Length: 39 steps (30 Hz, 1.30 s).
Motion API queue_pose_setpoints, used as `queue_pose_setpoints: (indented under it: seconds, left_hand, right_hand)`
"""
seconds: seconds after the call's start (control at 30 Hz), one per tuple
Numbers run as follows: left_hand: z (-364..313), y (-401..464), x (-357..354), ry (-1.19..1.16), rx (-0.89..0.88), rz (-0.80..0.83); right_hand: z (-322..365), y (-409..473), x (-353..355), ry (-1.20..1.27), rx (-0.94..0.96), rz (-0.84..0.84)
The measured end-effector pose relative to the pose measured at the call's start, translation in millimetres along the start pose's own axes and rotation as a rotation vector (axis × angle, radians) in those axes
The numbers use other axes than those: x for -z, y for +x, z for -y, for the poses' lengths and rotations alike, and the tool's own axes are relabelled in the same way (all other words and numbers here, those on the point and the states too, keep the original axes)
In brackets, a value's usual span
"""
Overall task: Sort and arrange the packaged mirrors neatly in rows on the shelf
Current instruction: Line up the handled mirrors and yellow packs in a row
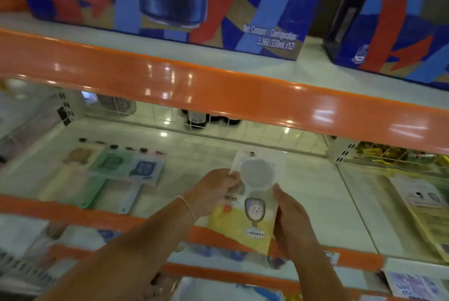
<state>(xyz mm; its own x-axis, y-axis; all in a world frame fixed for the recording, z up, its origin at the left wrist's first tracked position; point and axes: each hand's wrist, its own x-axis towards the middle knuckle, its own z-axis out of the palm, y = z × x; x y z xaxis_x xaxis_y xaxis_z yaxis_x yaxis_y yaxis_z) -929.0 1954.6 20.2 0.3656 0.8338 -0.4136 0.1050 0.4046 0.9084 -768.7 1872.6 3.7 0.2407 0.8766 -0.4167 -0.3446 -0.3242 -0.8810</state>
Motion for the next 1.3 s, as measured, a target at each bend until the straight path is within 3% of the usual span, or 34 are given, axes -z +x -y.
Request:
queue_pose_setpoints:
  seconds: [0.2,0.47,0.63,0.83,1.13,1.3]
  left_hand:
    - [22.1,-8.7,55.8,0.289,-0.052,-0.116]
    - [31.7,-24.2,103.0,0.239,-0.047,-0.162]
    - [28.1,-21.9,136.6,0.496,-0.103,-0.387]
    - [42.4,-33.4,169.2,0.851,-0.361,-0.554]
    - [72.8,-31.6,177.7,1.024,-0.481,-0.566]
    - [95.1,-29.0,168.9,1.138,-0.564,-0.521]
  right_hand:
    - [-22.7,8.8,-61.6,-0.423,0.166,-0.143]
    - [-34.6,6.0,-113.2,-0.421,0.181,-0.036]
    - [-31.1,46.2,-125.3,-0.483,0.152,-0.085]
    - [-48.9,92.4,-143.9,-0.672,0.137,-0.106]
    - [-59.0,81.0,-156.6,-1.346,0.266,-0.237]
    - [-66.1,75.7,-163.0,-1.403,0.298,-0.224]
